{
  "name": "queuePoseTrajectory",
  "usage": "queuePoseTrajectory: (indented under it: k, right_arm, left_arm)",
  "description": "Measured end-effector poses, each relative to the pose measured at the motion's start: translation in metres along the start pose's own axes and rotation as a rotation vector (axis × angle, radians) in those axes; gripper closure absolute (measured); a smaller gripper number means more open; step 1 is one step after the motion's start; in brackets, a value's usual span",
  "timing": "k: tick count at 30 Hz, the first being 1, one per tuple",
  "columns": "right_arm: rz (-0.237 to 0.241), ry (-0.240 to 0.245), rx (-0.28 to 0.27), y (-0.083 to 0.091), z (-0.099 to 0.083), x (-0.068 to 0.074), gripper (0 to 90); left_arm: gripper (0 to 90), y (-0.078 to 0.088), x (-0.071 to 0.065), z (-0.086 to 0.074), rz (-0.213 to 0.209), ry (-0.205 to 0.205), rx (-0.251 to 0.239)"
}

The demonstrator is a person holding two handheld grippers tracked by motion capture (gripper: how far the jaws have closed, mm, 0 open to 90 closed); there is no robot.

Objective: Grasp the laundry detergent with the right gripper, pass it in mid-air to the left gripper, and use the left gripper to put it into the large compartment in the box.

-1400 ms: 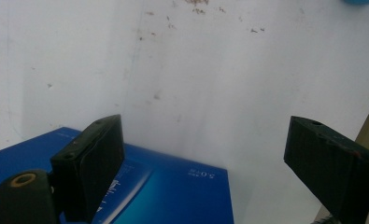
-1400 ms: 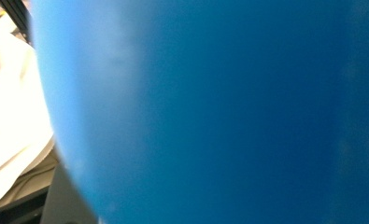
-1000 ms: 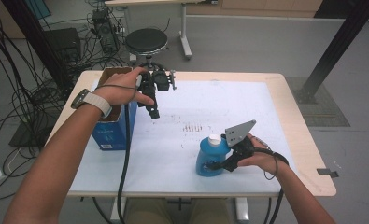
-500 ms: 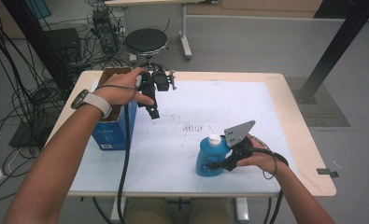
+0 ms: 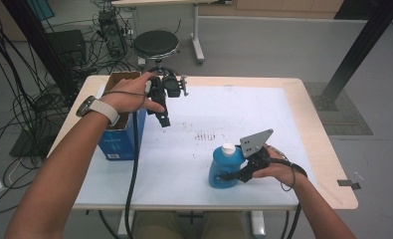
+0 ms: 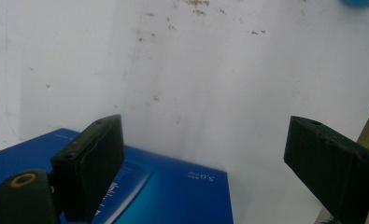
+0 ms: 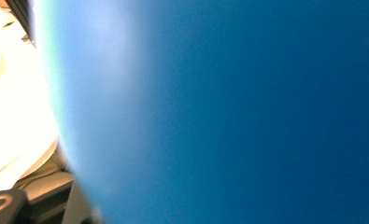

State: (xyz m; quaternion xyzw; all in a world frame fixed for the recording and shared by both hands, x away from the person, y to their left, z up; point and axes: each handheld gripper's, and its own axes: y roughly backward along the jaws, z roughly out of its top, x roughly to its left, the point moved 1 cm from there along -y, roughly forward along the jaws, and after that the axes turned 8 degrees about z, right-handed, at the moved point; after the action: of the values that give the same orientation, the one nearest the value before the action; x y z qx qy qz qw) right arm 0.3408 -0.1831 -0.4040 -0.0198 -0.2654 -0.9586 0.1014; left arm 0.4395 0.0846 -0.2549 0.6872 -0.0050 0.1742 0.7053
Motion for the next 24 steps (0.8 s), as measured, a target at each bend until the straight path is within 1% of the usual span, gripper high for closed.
queuePoseTrajectory:
  k: [15,24]
  right_arm:
    - [-0.001,0.006,0.004,0.0001,0.0002,0.0004,42.7]
    - [-0.005,-0.001,-0.001,0.0000,-0.0002,0.0002,43.4]
  left_arm:
    - [13.0,-0.0003,-0.0007,-0.0006,-0.002,0.001,-0.001]
    - [13.1,-0.0007,-0.0014,0.0000,-0.002,0.000,-0.001]
